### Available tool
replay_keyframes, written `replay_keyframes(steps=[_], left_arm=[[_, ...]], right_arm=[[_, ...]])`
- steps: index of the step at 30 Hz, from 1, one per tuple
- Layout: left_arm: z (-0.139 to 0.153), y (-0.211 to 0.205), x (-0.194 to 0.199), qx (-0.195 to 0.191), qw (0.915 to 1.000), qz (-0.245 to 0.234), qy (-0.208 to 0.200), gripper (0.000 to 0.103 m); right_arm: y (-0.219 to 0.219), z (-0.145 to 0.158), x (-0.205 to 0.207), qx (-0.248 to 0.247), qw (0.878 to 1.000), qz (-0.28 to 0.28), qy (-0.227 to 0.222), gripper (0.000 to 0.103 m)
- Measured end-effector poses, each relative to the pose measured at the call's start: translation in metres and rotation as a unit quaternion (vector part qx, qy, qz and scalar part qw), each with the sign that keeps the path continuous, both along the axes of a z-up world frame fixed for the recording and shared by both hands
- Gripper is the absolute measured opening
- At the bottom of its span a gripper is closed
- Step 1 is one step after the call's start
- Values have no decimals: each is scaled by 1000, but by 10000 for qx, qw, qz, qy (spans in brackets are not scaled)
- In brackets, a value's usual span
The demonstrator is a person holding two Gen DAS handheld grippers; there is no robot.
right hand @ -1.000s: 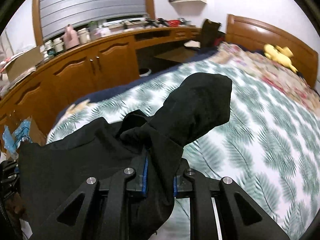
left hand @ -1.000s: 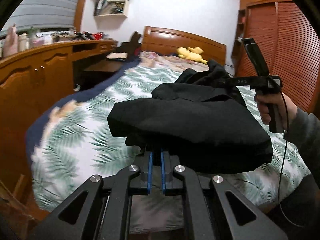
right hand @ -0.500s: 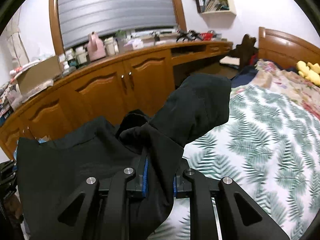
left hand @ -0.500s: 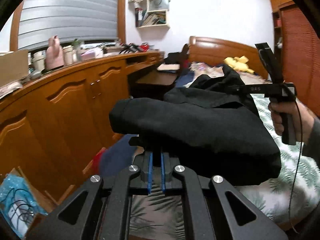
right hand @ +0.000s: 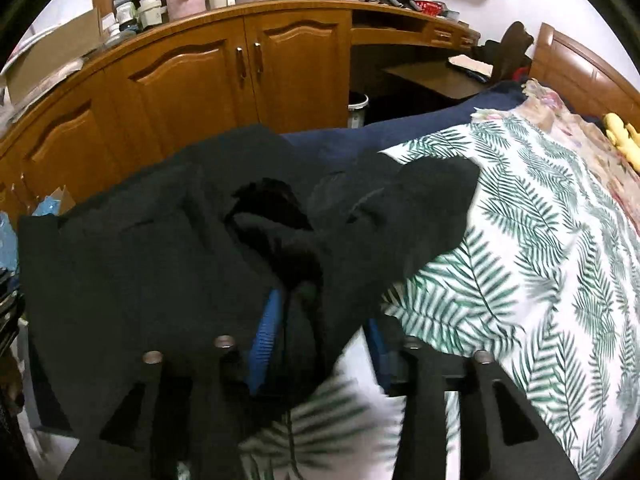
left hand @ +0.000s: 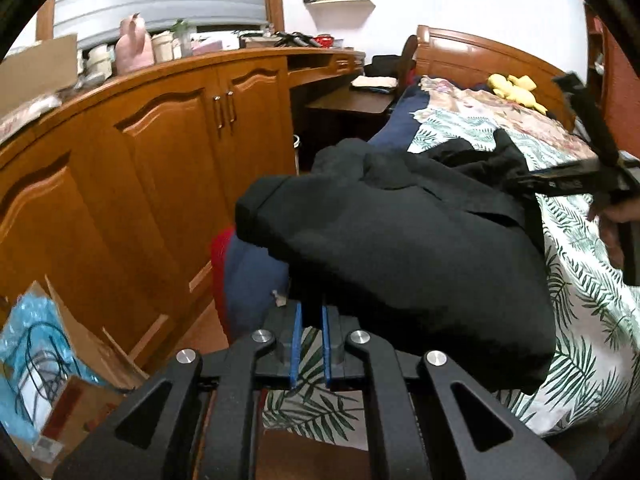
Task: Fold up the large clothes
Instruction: 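Lower the coat bundle onto the bed edge and open both tools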
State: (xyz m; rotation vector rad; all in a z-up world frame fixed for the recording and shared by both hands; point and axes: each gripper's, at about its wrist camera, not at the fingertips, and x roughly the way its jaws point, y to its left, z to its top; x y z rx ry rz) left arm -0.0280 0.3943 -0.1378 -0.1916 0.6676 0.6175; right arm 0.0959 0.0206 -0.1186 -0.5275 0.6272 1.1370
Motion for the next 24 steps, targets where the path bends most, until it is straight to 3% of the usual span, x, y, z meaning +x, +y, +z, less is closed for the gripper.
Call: replay_keyframes(steps=[2,4,6,7,8,9,14,24], left_arm=[[1,3,-3,6,9999,113,11,15],[3,-1,-8,113,9998,193,7,29],[11,-4,-14,151,9996,196,-139,60],[16,-7,-18,157,9994,186,-230,70],[22,-10,-20,168,9992,186,-312,89],[28,-16,-23,206,9989,186,-375,93],[55,-47,-27,392,9972,148,-616,103],[100,-146,-3,426,9903,-623,-1167,103]], right_arm=[[-14,8,-8,185,9996,69,-188,48],[-32,15,-18,348,9987,111,-367,48],[-51,21,-25,512,9978,176,-379,48],[-61,23,-29,608,9972,209,-392,48],[-71,25,-33,666,9967,228,-405,51],[-82,26,-37,738,9962,233,-410,51],[-136,24,-46,1037,9935,188,-424,60],[-251,25,-56,1409,9862,-423,-759,81]])
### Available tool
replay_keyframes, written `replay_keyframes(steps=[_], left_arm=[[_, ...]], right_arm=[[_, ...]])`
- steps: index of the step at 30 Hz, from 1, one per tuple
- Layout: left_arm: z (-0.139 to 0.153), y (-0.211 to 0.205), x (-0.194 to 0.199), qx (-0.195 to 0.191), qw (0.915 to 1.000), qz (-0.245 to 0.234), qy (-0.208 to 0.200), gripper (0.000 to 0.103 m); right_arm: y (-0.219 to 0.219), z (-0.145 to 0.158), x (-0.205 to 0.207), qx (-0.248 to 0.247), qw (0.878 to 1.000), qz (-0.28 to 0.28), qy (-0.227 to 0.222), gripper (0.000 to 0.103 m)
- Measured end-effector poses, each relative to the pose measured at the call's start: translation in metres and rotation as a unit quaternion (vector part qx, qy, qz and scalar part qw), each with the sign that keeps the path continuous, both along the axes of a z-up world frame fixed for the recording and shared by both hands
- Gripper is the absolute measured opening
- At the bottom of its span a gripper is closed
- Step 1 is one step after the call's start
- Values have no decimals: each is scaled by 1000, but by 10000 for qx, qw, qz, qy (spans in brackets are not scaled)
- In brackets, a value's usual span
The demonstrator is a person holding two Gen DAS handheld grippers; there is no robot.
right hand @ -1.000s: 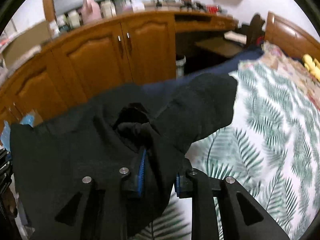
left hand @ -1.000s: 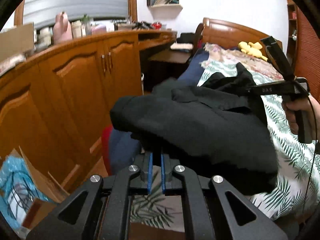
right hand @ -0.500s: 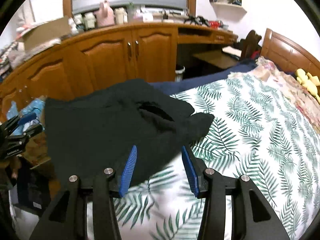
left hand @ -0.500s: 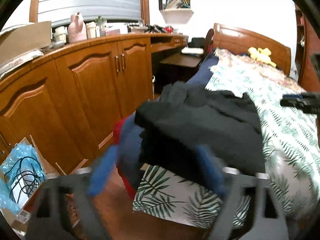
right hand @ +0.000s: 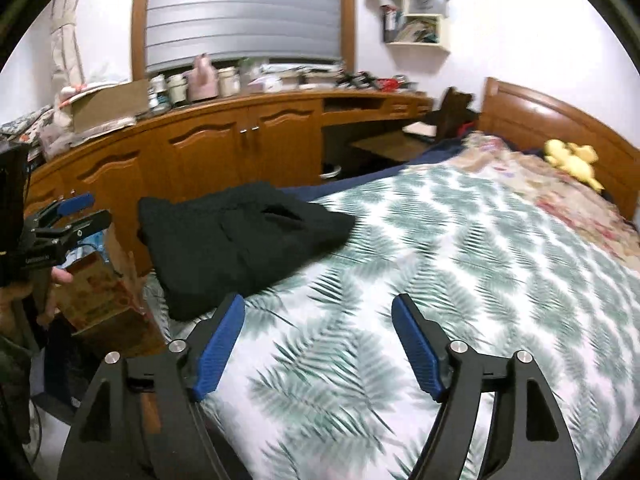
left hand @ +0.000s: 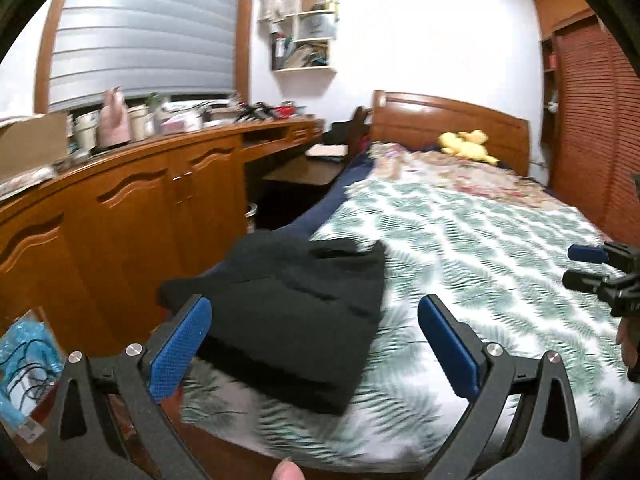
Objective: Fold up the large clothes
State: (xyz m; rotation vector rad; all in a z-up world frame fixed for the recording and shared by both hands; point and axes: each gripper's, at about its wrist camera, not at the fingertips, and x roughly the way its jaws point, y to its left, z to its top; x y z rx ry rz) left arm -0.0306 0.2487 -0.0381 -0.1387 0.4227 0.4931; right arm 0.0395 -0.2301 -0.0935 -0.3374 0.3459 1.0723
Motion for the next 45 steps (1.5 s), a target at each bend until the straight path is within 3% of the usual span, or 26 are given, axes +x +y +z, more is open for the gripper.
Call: replay_keyframes(steps=[4,12,22,35,45], left_arm=[[9,-52,20,69,9989,-462,-81,103],[12,-155,46,-178,9896,-1428,-72,103],[18,-242,63,-130,9773,-2117,3,103],[70,-308,49,130,9664,-2550,-291,103],[76,-314,32,145,9663,-2553,-303,103]], right_arm=[[-56,-2,-2,203,9983,-544,-59,82],[-151,-21,-24,643,9872,-1457,21,82],[-216,-30,-61,1045,9665,-2344,-22,82],[-251,-30,-108,1557,9445,-2872,-341,82],[-249,-41,-122,1691,9393,-2958,-398,82]])
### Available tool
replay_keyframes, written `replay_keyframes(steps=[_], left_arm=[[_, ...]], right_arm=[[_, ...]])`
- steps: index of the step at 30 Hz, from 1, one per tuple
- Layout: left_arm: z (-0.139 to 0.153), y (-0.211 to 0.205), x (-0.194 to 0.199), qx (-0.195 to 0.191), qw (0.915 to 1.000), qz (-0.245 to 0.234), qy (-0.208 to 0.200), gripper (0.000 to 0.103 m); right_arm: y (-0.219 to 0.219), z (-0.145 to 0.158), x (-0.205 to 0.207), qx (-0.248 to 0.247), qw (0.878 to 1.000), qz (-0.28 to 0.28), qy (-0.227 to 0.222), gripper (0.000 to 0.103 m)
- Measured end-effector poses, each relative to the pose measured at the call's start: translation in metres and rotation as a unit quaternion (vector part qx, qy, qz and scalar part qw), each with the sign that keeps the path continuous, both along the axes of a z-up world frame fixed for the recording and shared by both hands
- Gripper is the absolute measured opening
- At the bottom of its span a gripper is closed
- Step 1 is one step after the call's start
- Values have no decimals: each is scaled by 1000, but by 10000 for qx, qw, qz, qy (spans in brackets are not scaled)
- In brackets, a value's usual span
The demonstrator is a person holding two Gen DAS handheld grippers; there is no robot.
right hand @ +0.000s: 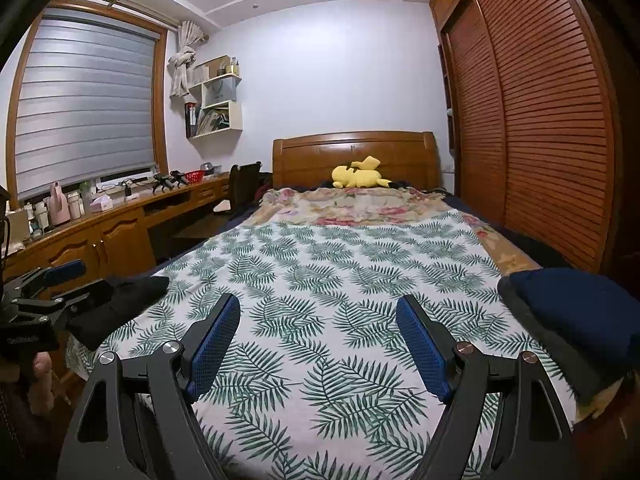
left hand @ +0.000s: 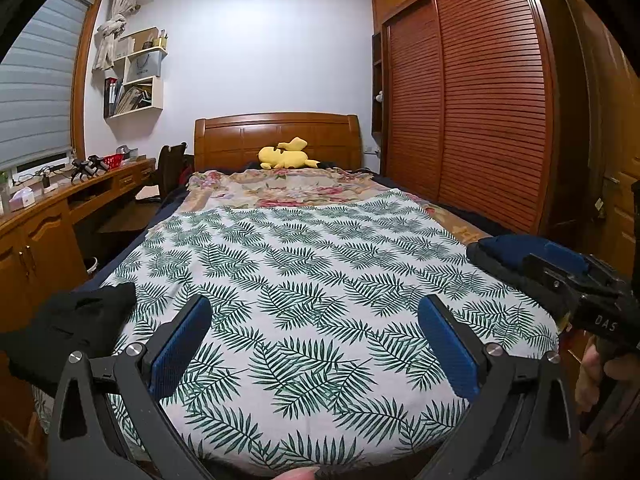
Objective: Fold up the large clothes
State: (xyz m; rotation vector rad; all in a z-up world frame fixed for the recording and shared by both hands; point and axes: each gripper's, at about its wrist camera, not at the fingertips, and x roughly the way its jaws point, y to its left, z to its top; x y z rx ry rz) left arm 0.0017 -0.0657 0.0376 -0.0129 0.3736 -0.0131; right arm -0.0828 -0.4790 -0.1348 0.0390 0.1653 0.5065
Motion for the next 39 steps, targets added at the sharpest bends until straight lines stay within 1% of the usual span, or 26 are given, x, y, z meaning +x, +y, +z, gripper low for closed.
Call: replay_keyframes(steps=[3,10,39], left_arm=[[0,1,-2,-3,10000,30,-10,103],[-1,4,-2,-12,10000,65,0,103],[-2,5,-1,-14,10000,64,-27,103]], right_arm=[[0,-3,9,-4,10000,-3,29,82],[-6,-4,14,0,10000,-10,71,82],[-23,-1,11,-93,10000,24,-24,82]])
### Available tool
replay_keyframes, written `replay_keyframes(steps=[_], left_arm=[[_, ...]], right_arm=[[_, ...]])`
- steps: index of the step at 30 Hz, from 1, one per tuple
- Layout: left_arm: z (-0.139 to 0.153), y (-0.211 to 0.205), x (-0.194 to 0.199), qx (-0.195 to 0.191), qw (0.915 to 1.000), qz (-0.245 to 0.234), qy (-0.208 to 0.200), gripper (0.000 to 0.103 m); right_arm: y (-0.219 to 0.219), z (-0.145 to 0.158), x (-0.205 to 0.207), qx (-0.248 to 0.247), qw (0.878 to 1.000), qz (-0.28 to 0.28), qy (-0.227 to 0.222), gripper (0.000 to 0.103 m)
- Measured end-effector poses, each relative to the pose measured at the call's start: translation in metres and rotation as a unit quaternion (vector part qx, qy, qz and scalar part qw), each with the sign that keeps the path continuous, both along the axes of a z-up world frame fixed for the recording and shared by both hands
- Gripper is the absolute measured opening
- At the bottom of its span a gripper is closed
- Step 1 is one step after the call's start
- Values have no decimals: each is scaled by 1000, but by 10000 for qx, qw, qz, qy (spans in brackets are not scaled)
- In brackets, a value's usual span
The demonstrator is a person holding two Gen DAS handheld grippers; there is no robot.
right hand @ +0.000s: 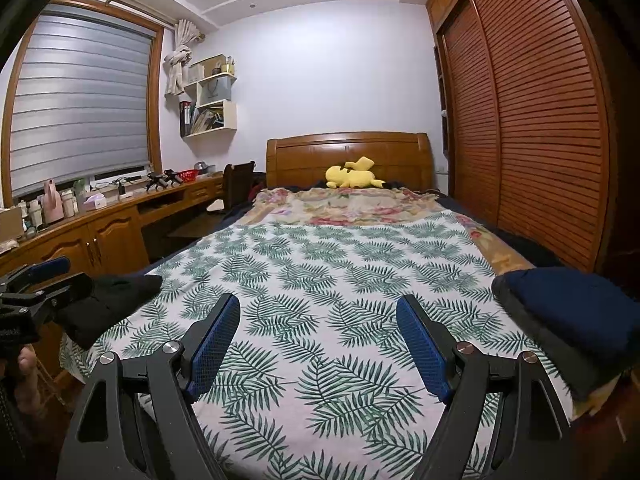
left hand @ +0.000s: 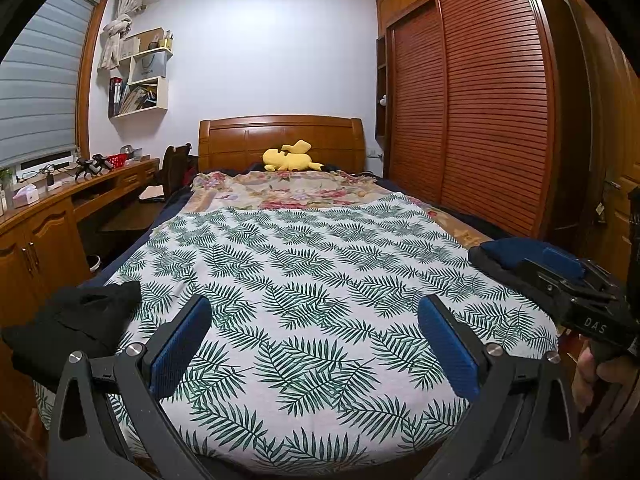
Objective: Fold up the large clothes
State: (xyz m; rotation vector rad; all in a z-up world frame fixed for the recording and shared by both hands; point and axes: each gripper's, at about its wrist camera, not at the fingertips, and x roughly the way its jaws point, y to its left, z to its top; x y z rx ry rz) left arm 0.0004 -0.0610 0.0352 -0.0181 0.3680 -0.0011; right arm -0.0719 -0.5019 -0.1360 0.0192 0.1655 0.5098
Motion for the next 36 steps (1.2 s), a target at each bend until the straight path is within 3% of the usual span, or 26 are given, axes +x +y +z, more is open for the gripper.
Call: replay_keyframes(steps=[36], left_arm=[[1,0,-3,-11,10000,-2,-17,103]], right_arm=[[-7,1,1,14,10000,60,-1,82]])
